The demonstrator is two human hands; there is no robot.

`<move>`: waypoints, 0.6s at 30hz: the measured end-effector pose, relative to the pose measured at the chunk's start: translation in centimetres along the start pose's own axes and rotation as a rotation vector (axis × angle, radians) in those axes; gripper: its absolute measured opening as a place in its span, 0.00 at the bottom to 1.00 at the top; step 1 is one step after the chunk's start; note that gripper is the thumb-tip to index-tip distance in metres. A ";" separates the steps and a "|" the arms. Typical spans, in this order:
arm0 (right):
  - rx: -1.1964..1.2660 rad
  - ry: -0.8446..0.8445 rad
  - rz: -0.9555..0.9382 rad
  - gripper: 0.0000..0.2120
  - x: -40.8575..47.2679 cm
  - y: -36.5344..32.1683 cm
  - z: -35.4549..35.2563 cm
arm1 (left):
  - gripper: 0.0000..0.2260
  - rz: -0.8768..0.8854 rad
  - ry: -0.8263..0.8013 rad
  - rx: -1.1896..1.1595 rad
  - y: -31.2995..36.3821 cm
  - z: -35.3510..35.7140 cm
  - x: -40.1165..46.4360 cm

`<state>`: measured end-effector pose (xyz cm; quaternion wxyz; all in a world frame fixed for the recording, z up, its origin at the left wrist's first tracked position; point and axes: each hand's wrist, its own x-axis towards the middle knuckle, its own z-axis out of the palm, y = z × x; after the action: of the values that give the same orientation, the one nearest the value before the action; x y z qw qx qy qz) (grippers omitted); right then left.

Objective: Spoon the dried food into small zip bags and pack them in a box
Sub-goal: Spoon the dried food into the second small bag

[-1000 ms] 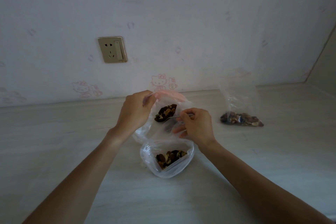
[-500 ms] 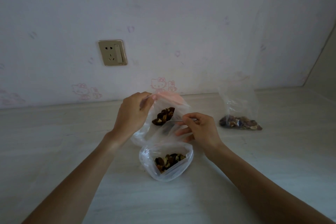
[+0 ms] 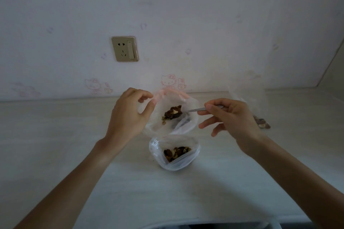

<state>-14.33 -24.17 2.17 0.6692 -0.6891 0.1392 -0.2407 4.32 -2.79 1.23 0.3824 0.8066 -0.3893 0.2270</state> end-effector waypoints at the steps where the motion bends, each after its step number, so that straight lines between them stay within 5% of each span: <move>1: -0.006 -0.009 0.004 0.06 -0.6 -0.1 -0.3 | 0.08 -0.024 -0.026 -0.010 0.3 -0.5 -0.9; 3: 0.004 -0.029 0.017 0.06 -1.8 -0.1 -0.9 | 0.08 -0.105 -0.142 -0.030 0.8 -1.3 -2.8; 7: 0.031 -0.114 0.057 0.07 -3.6 0.5 -1.8 | 0.26 -0.274 -0.423 -0.108 1.7 -2.0 -6.4; 11: -0.030 -0.176 0.036 0.06 -4.5 1.2 -1.5 | 0.12 -0.367 -0.423 -0.306 2.4 -1.5 -7.5; 18: -0.678 -0.192 -0.564 0.10 -5.4 1.0 -1.1 | 0.07 -0.413 -0.339 -0.378 2.3 -0.8 -7.7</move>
<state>-19.36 -22.38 0.43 0.3237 -0.8997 -0.0458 -0.2892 -2.12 0.42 -2.37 0.4933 0.8095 -0.3108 -0.0693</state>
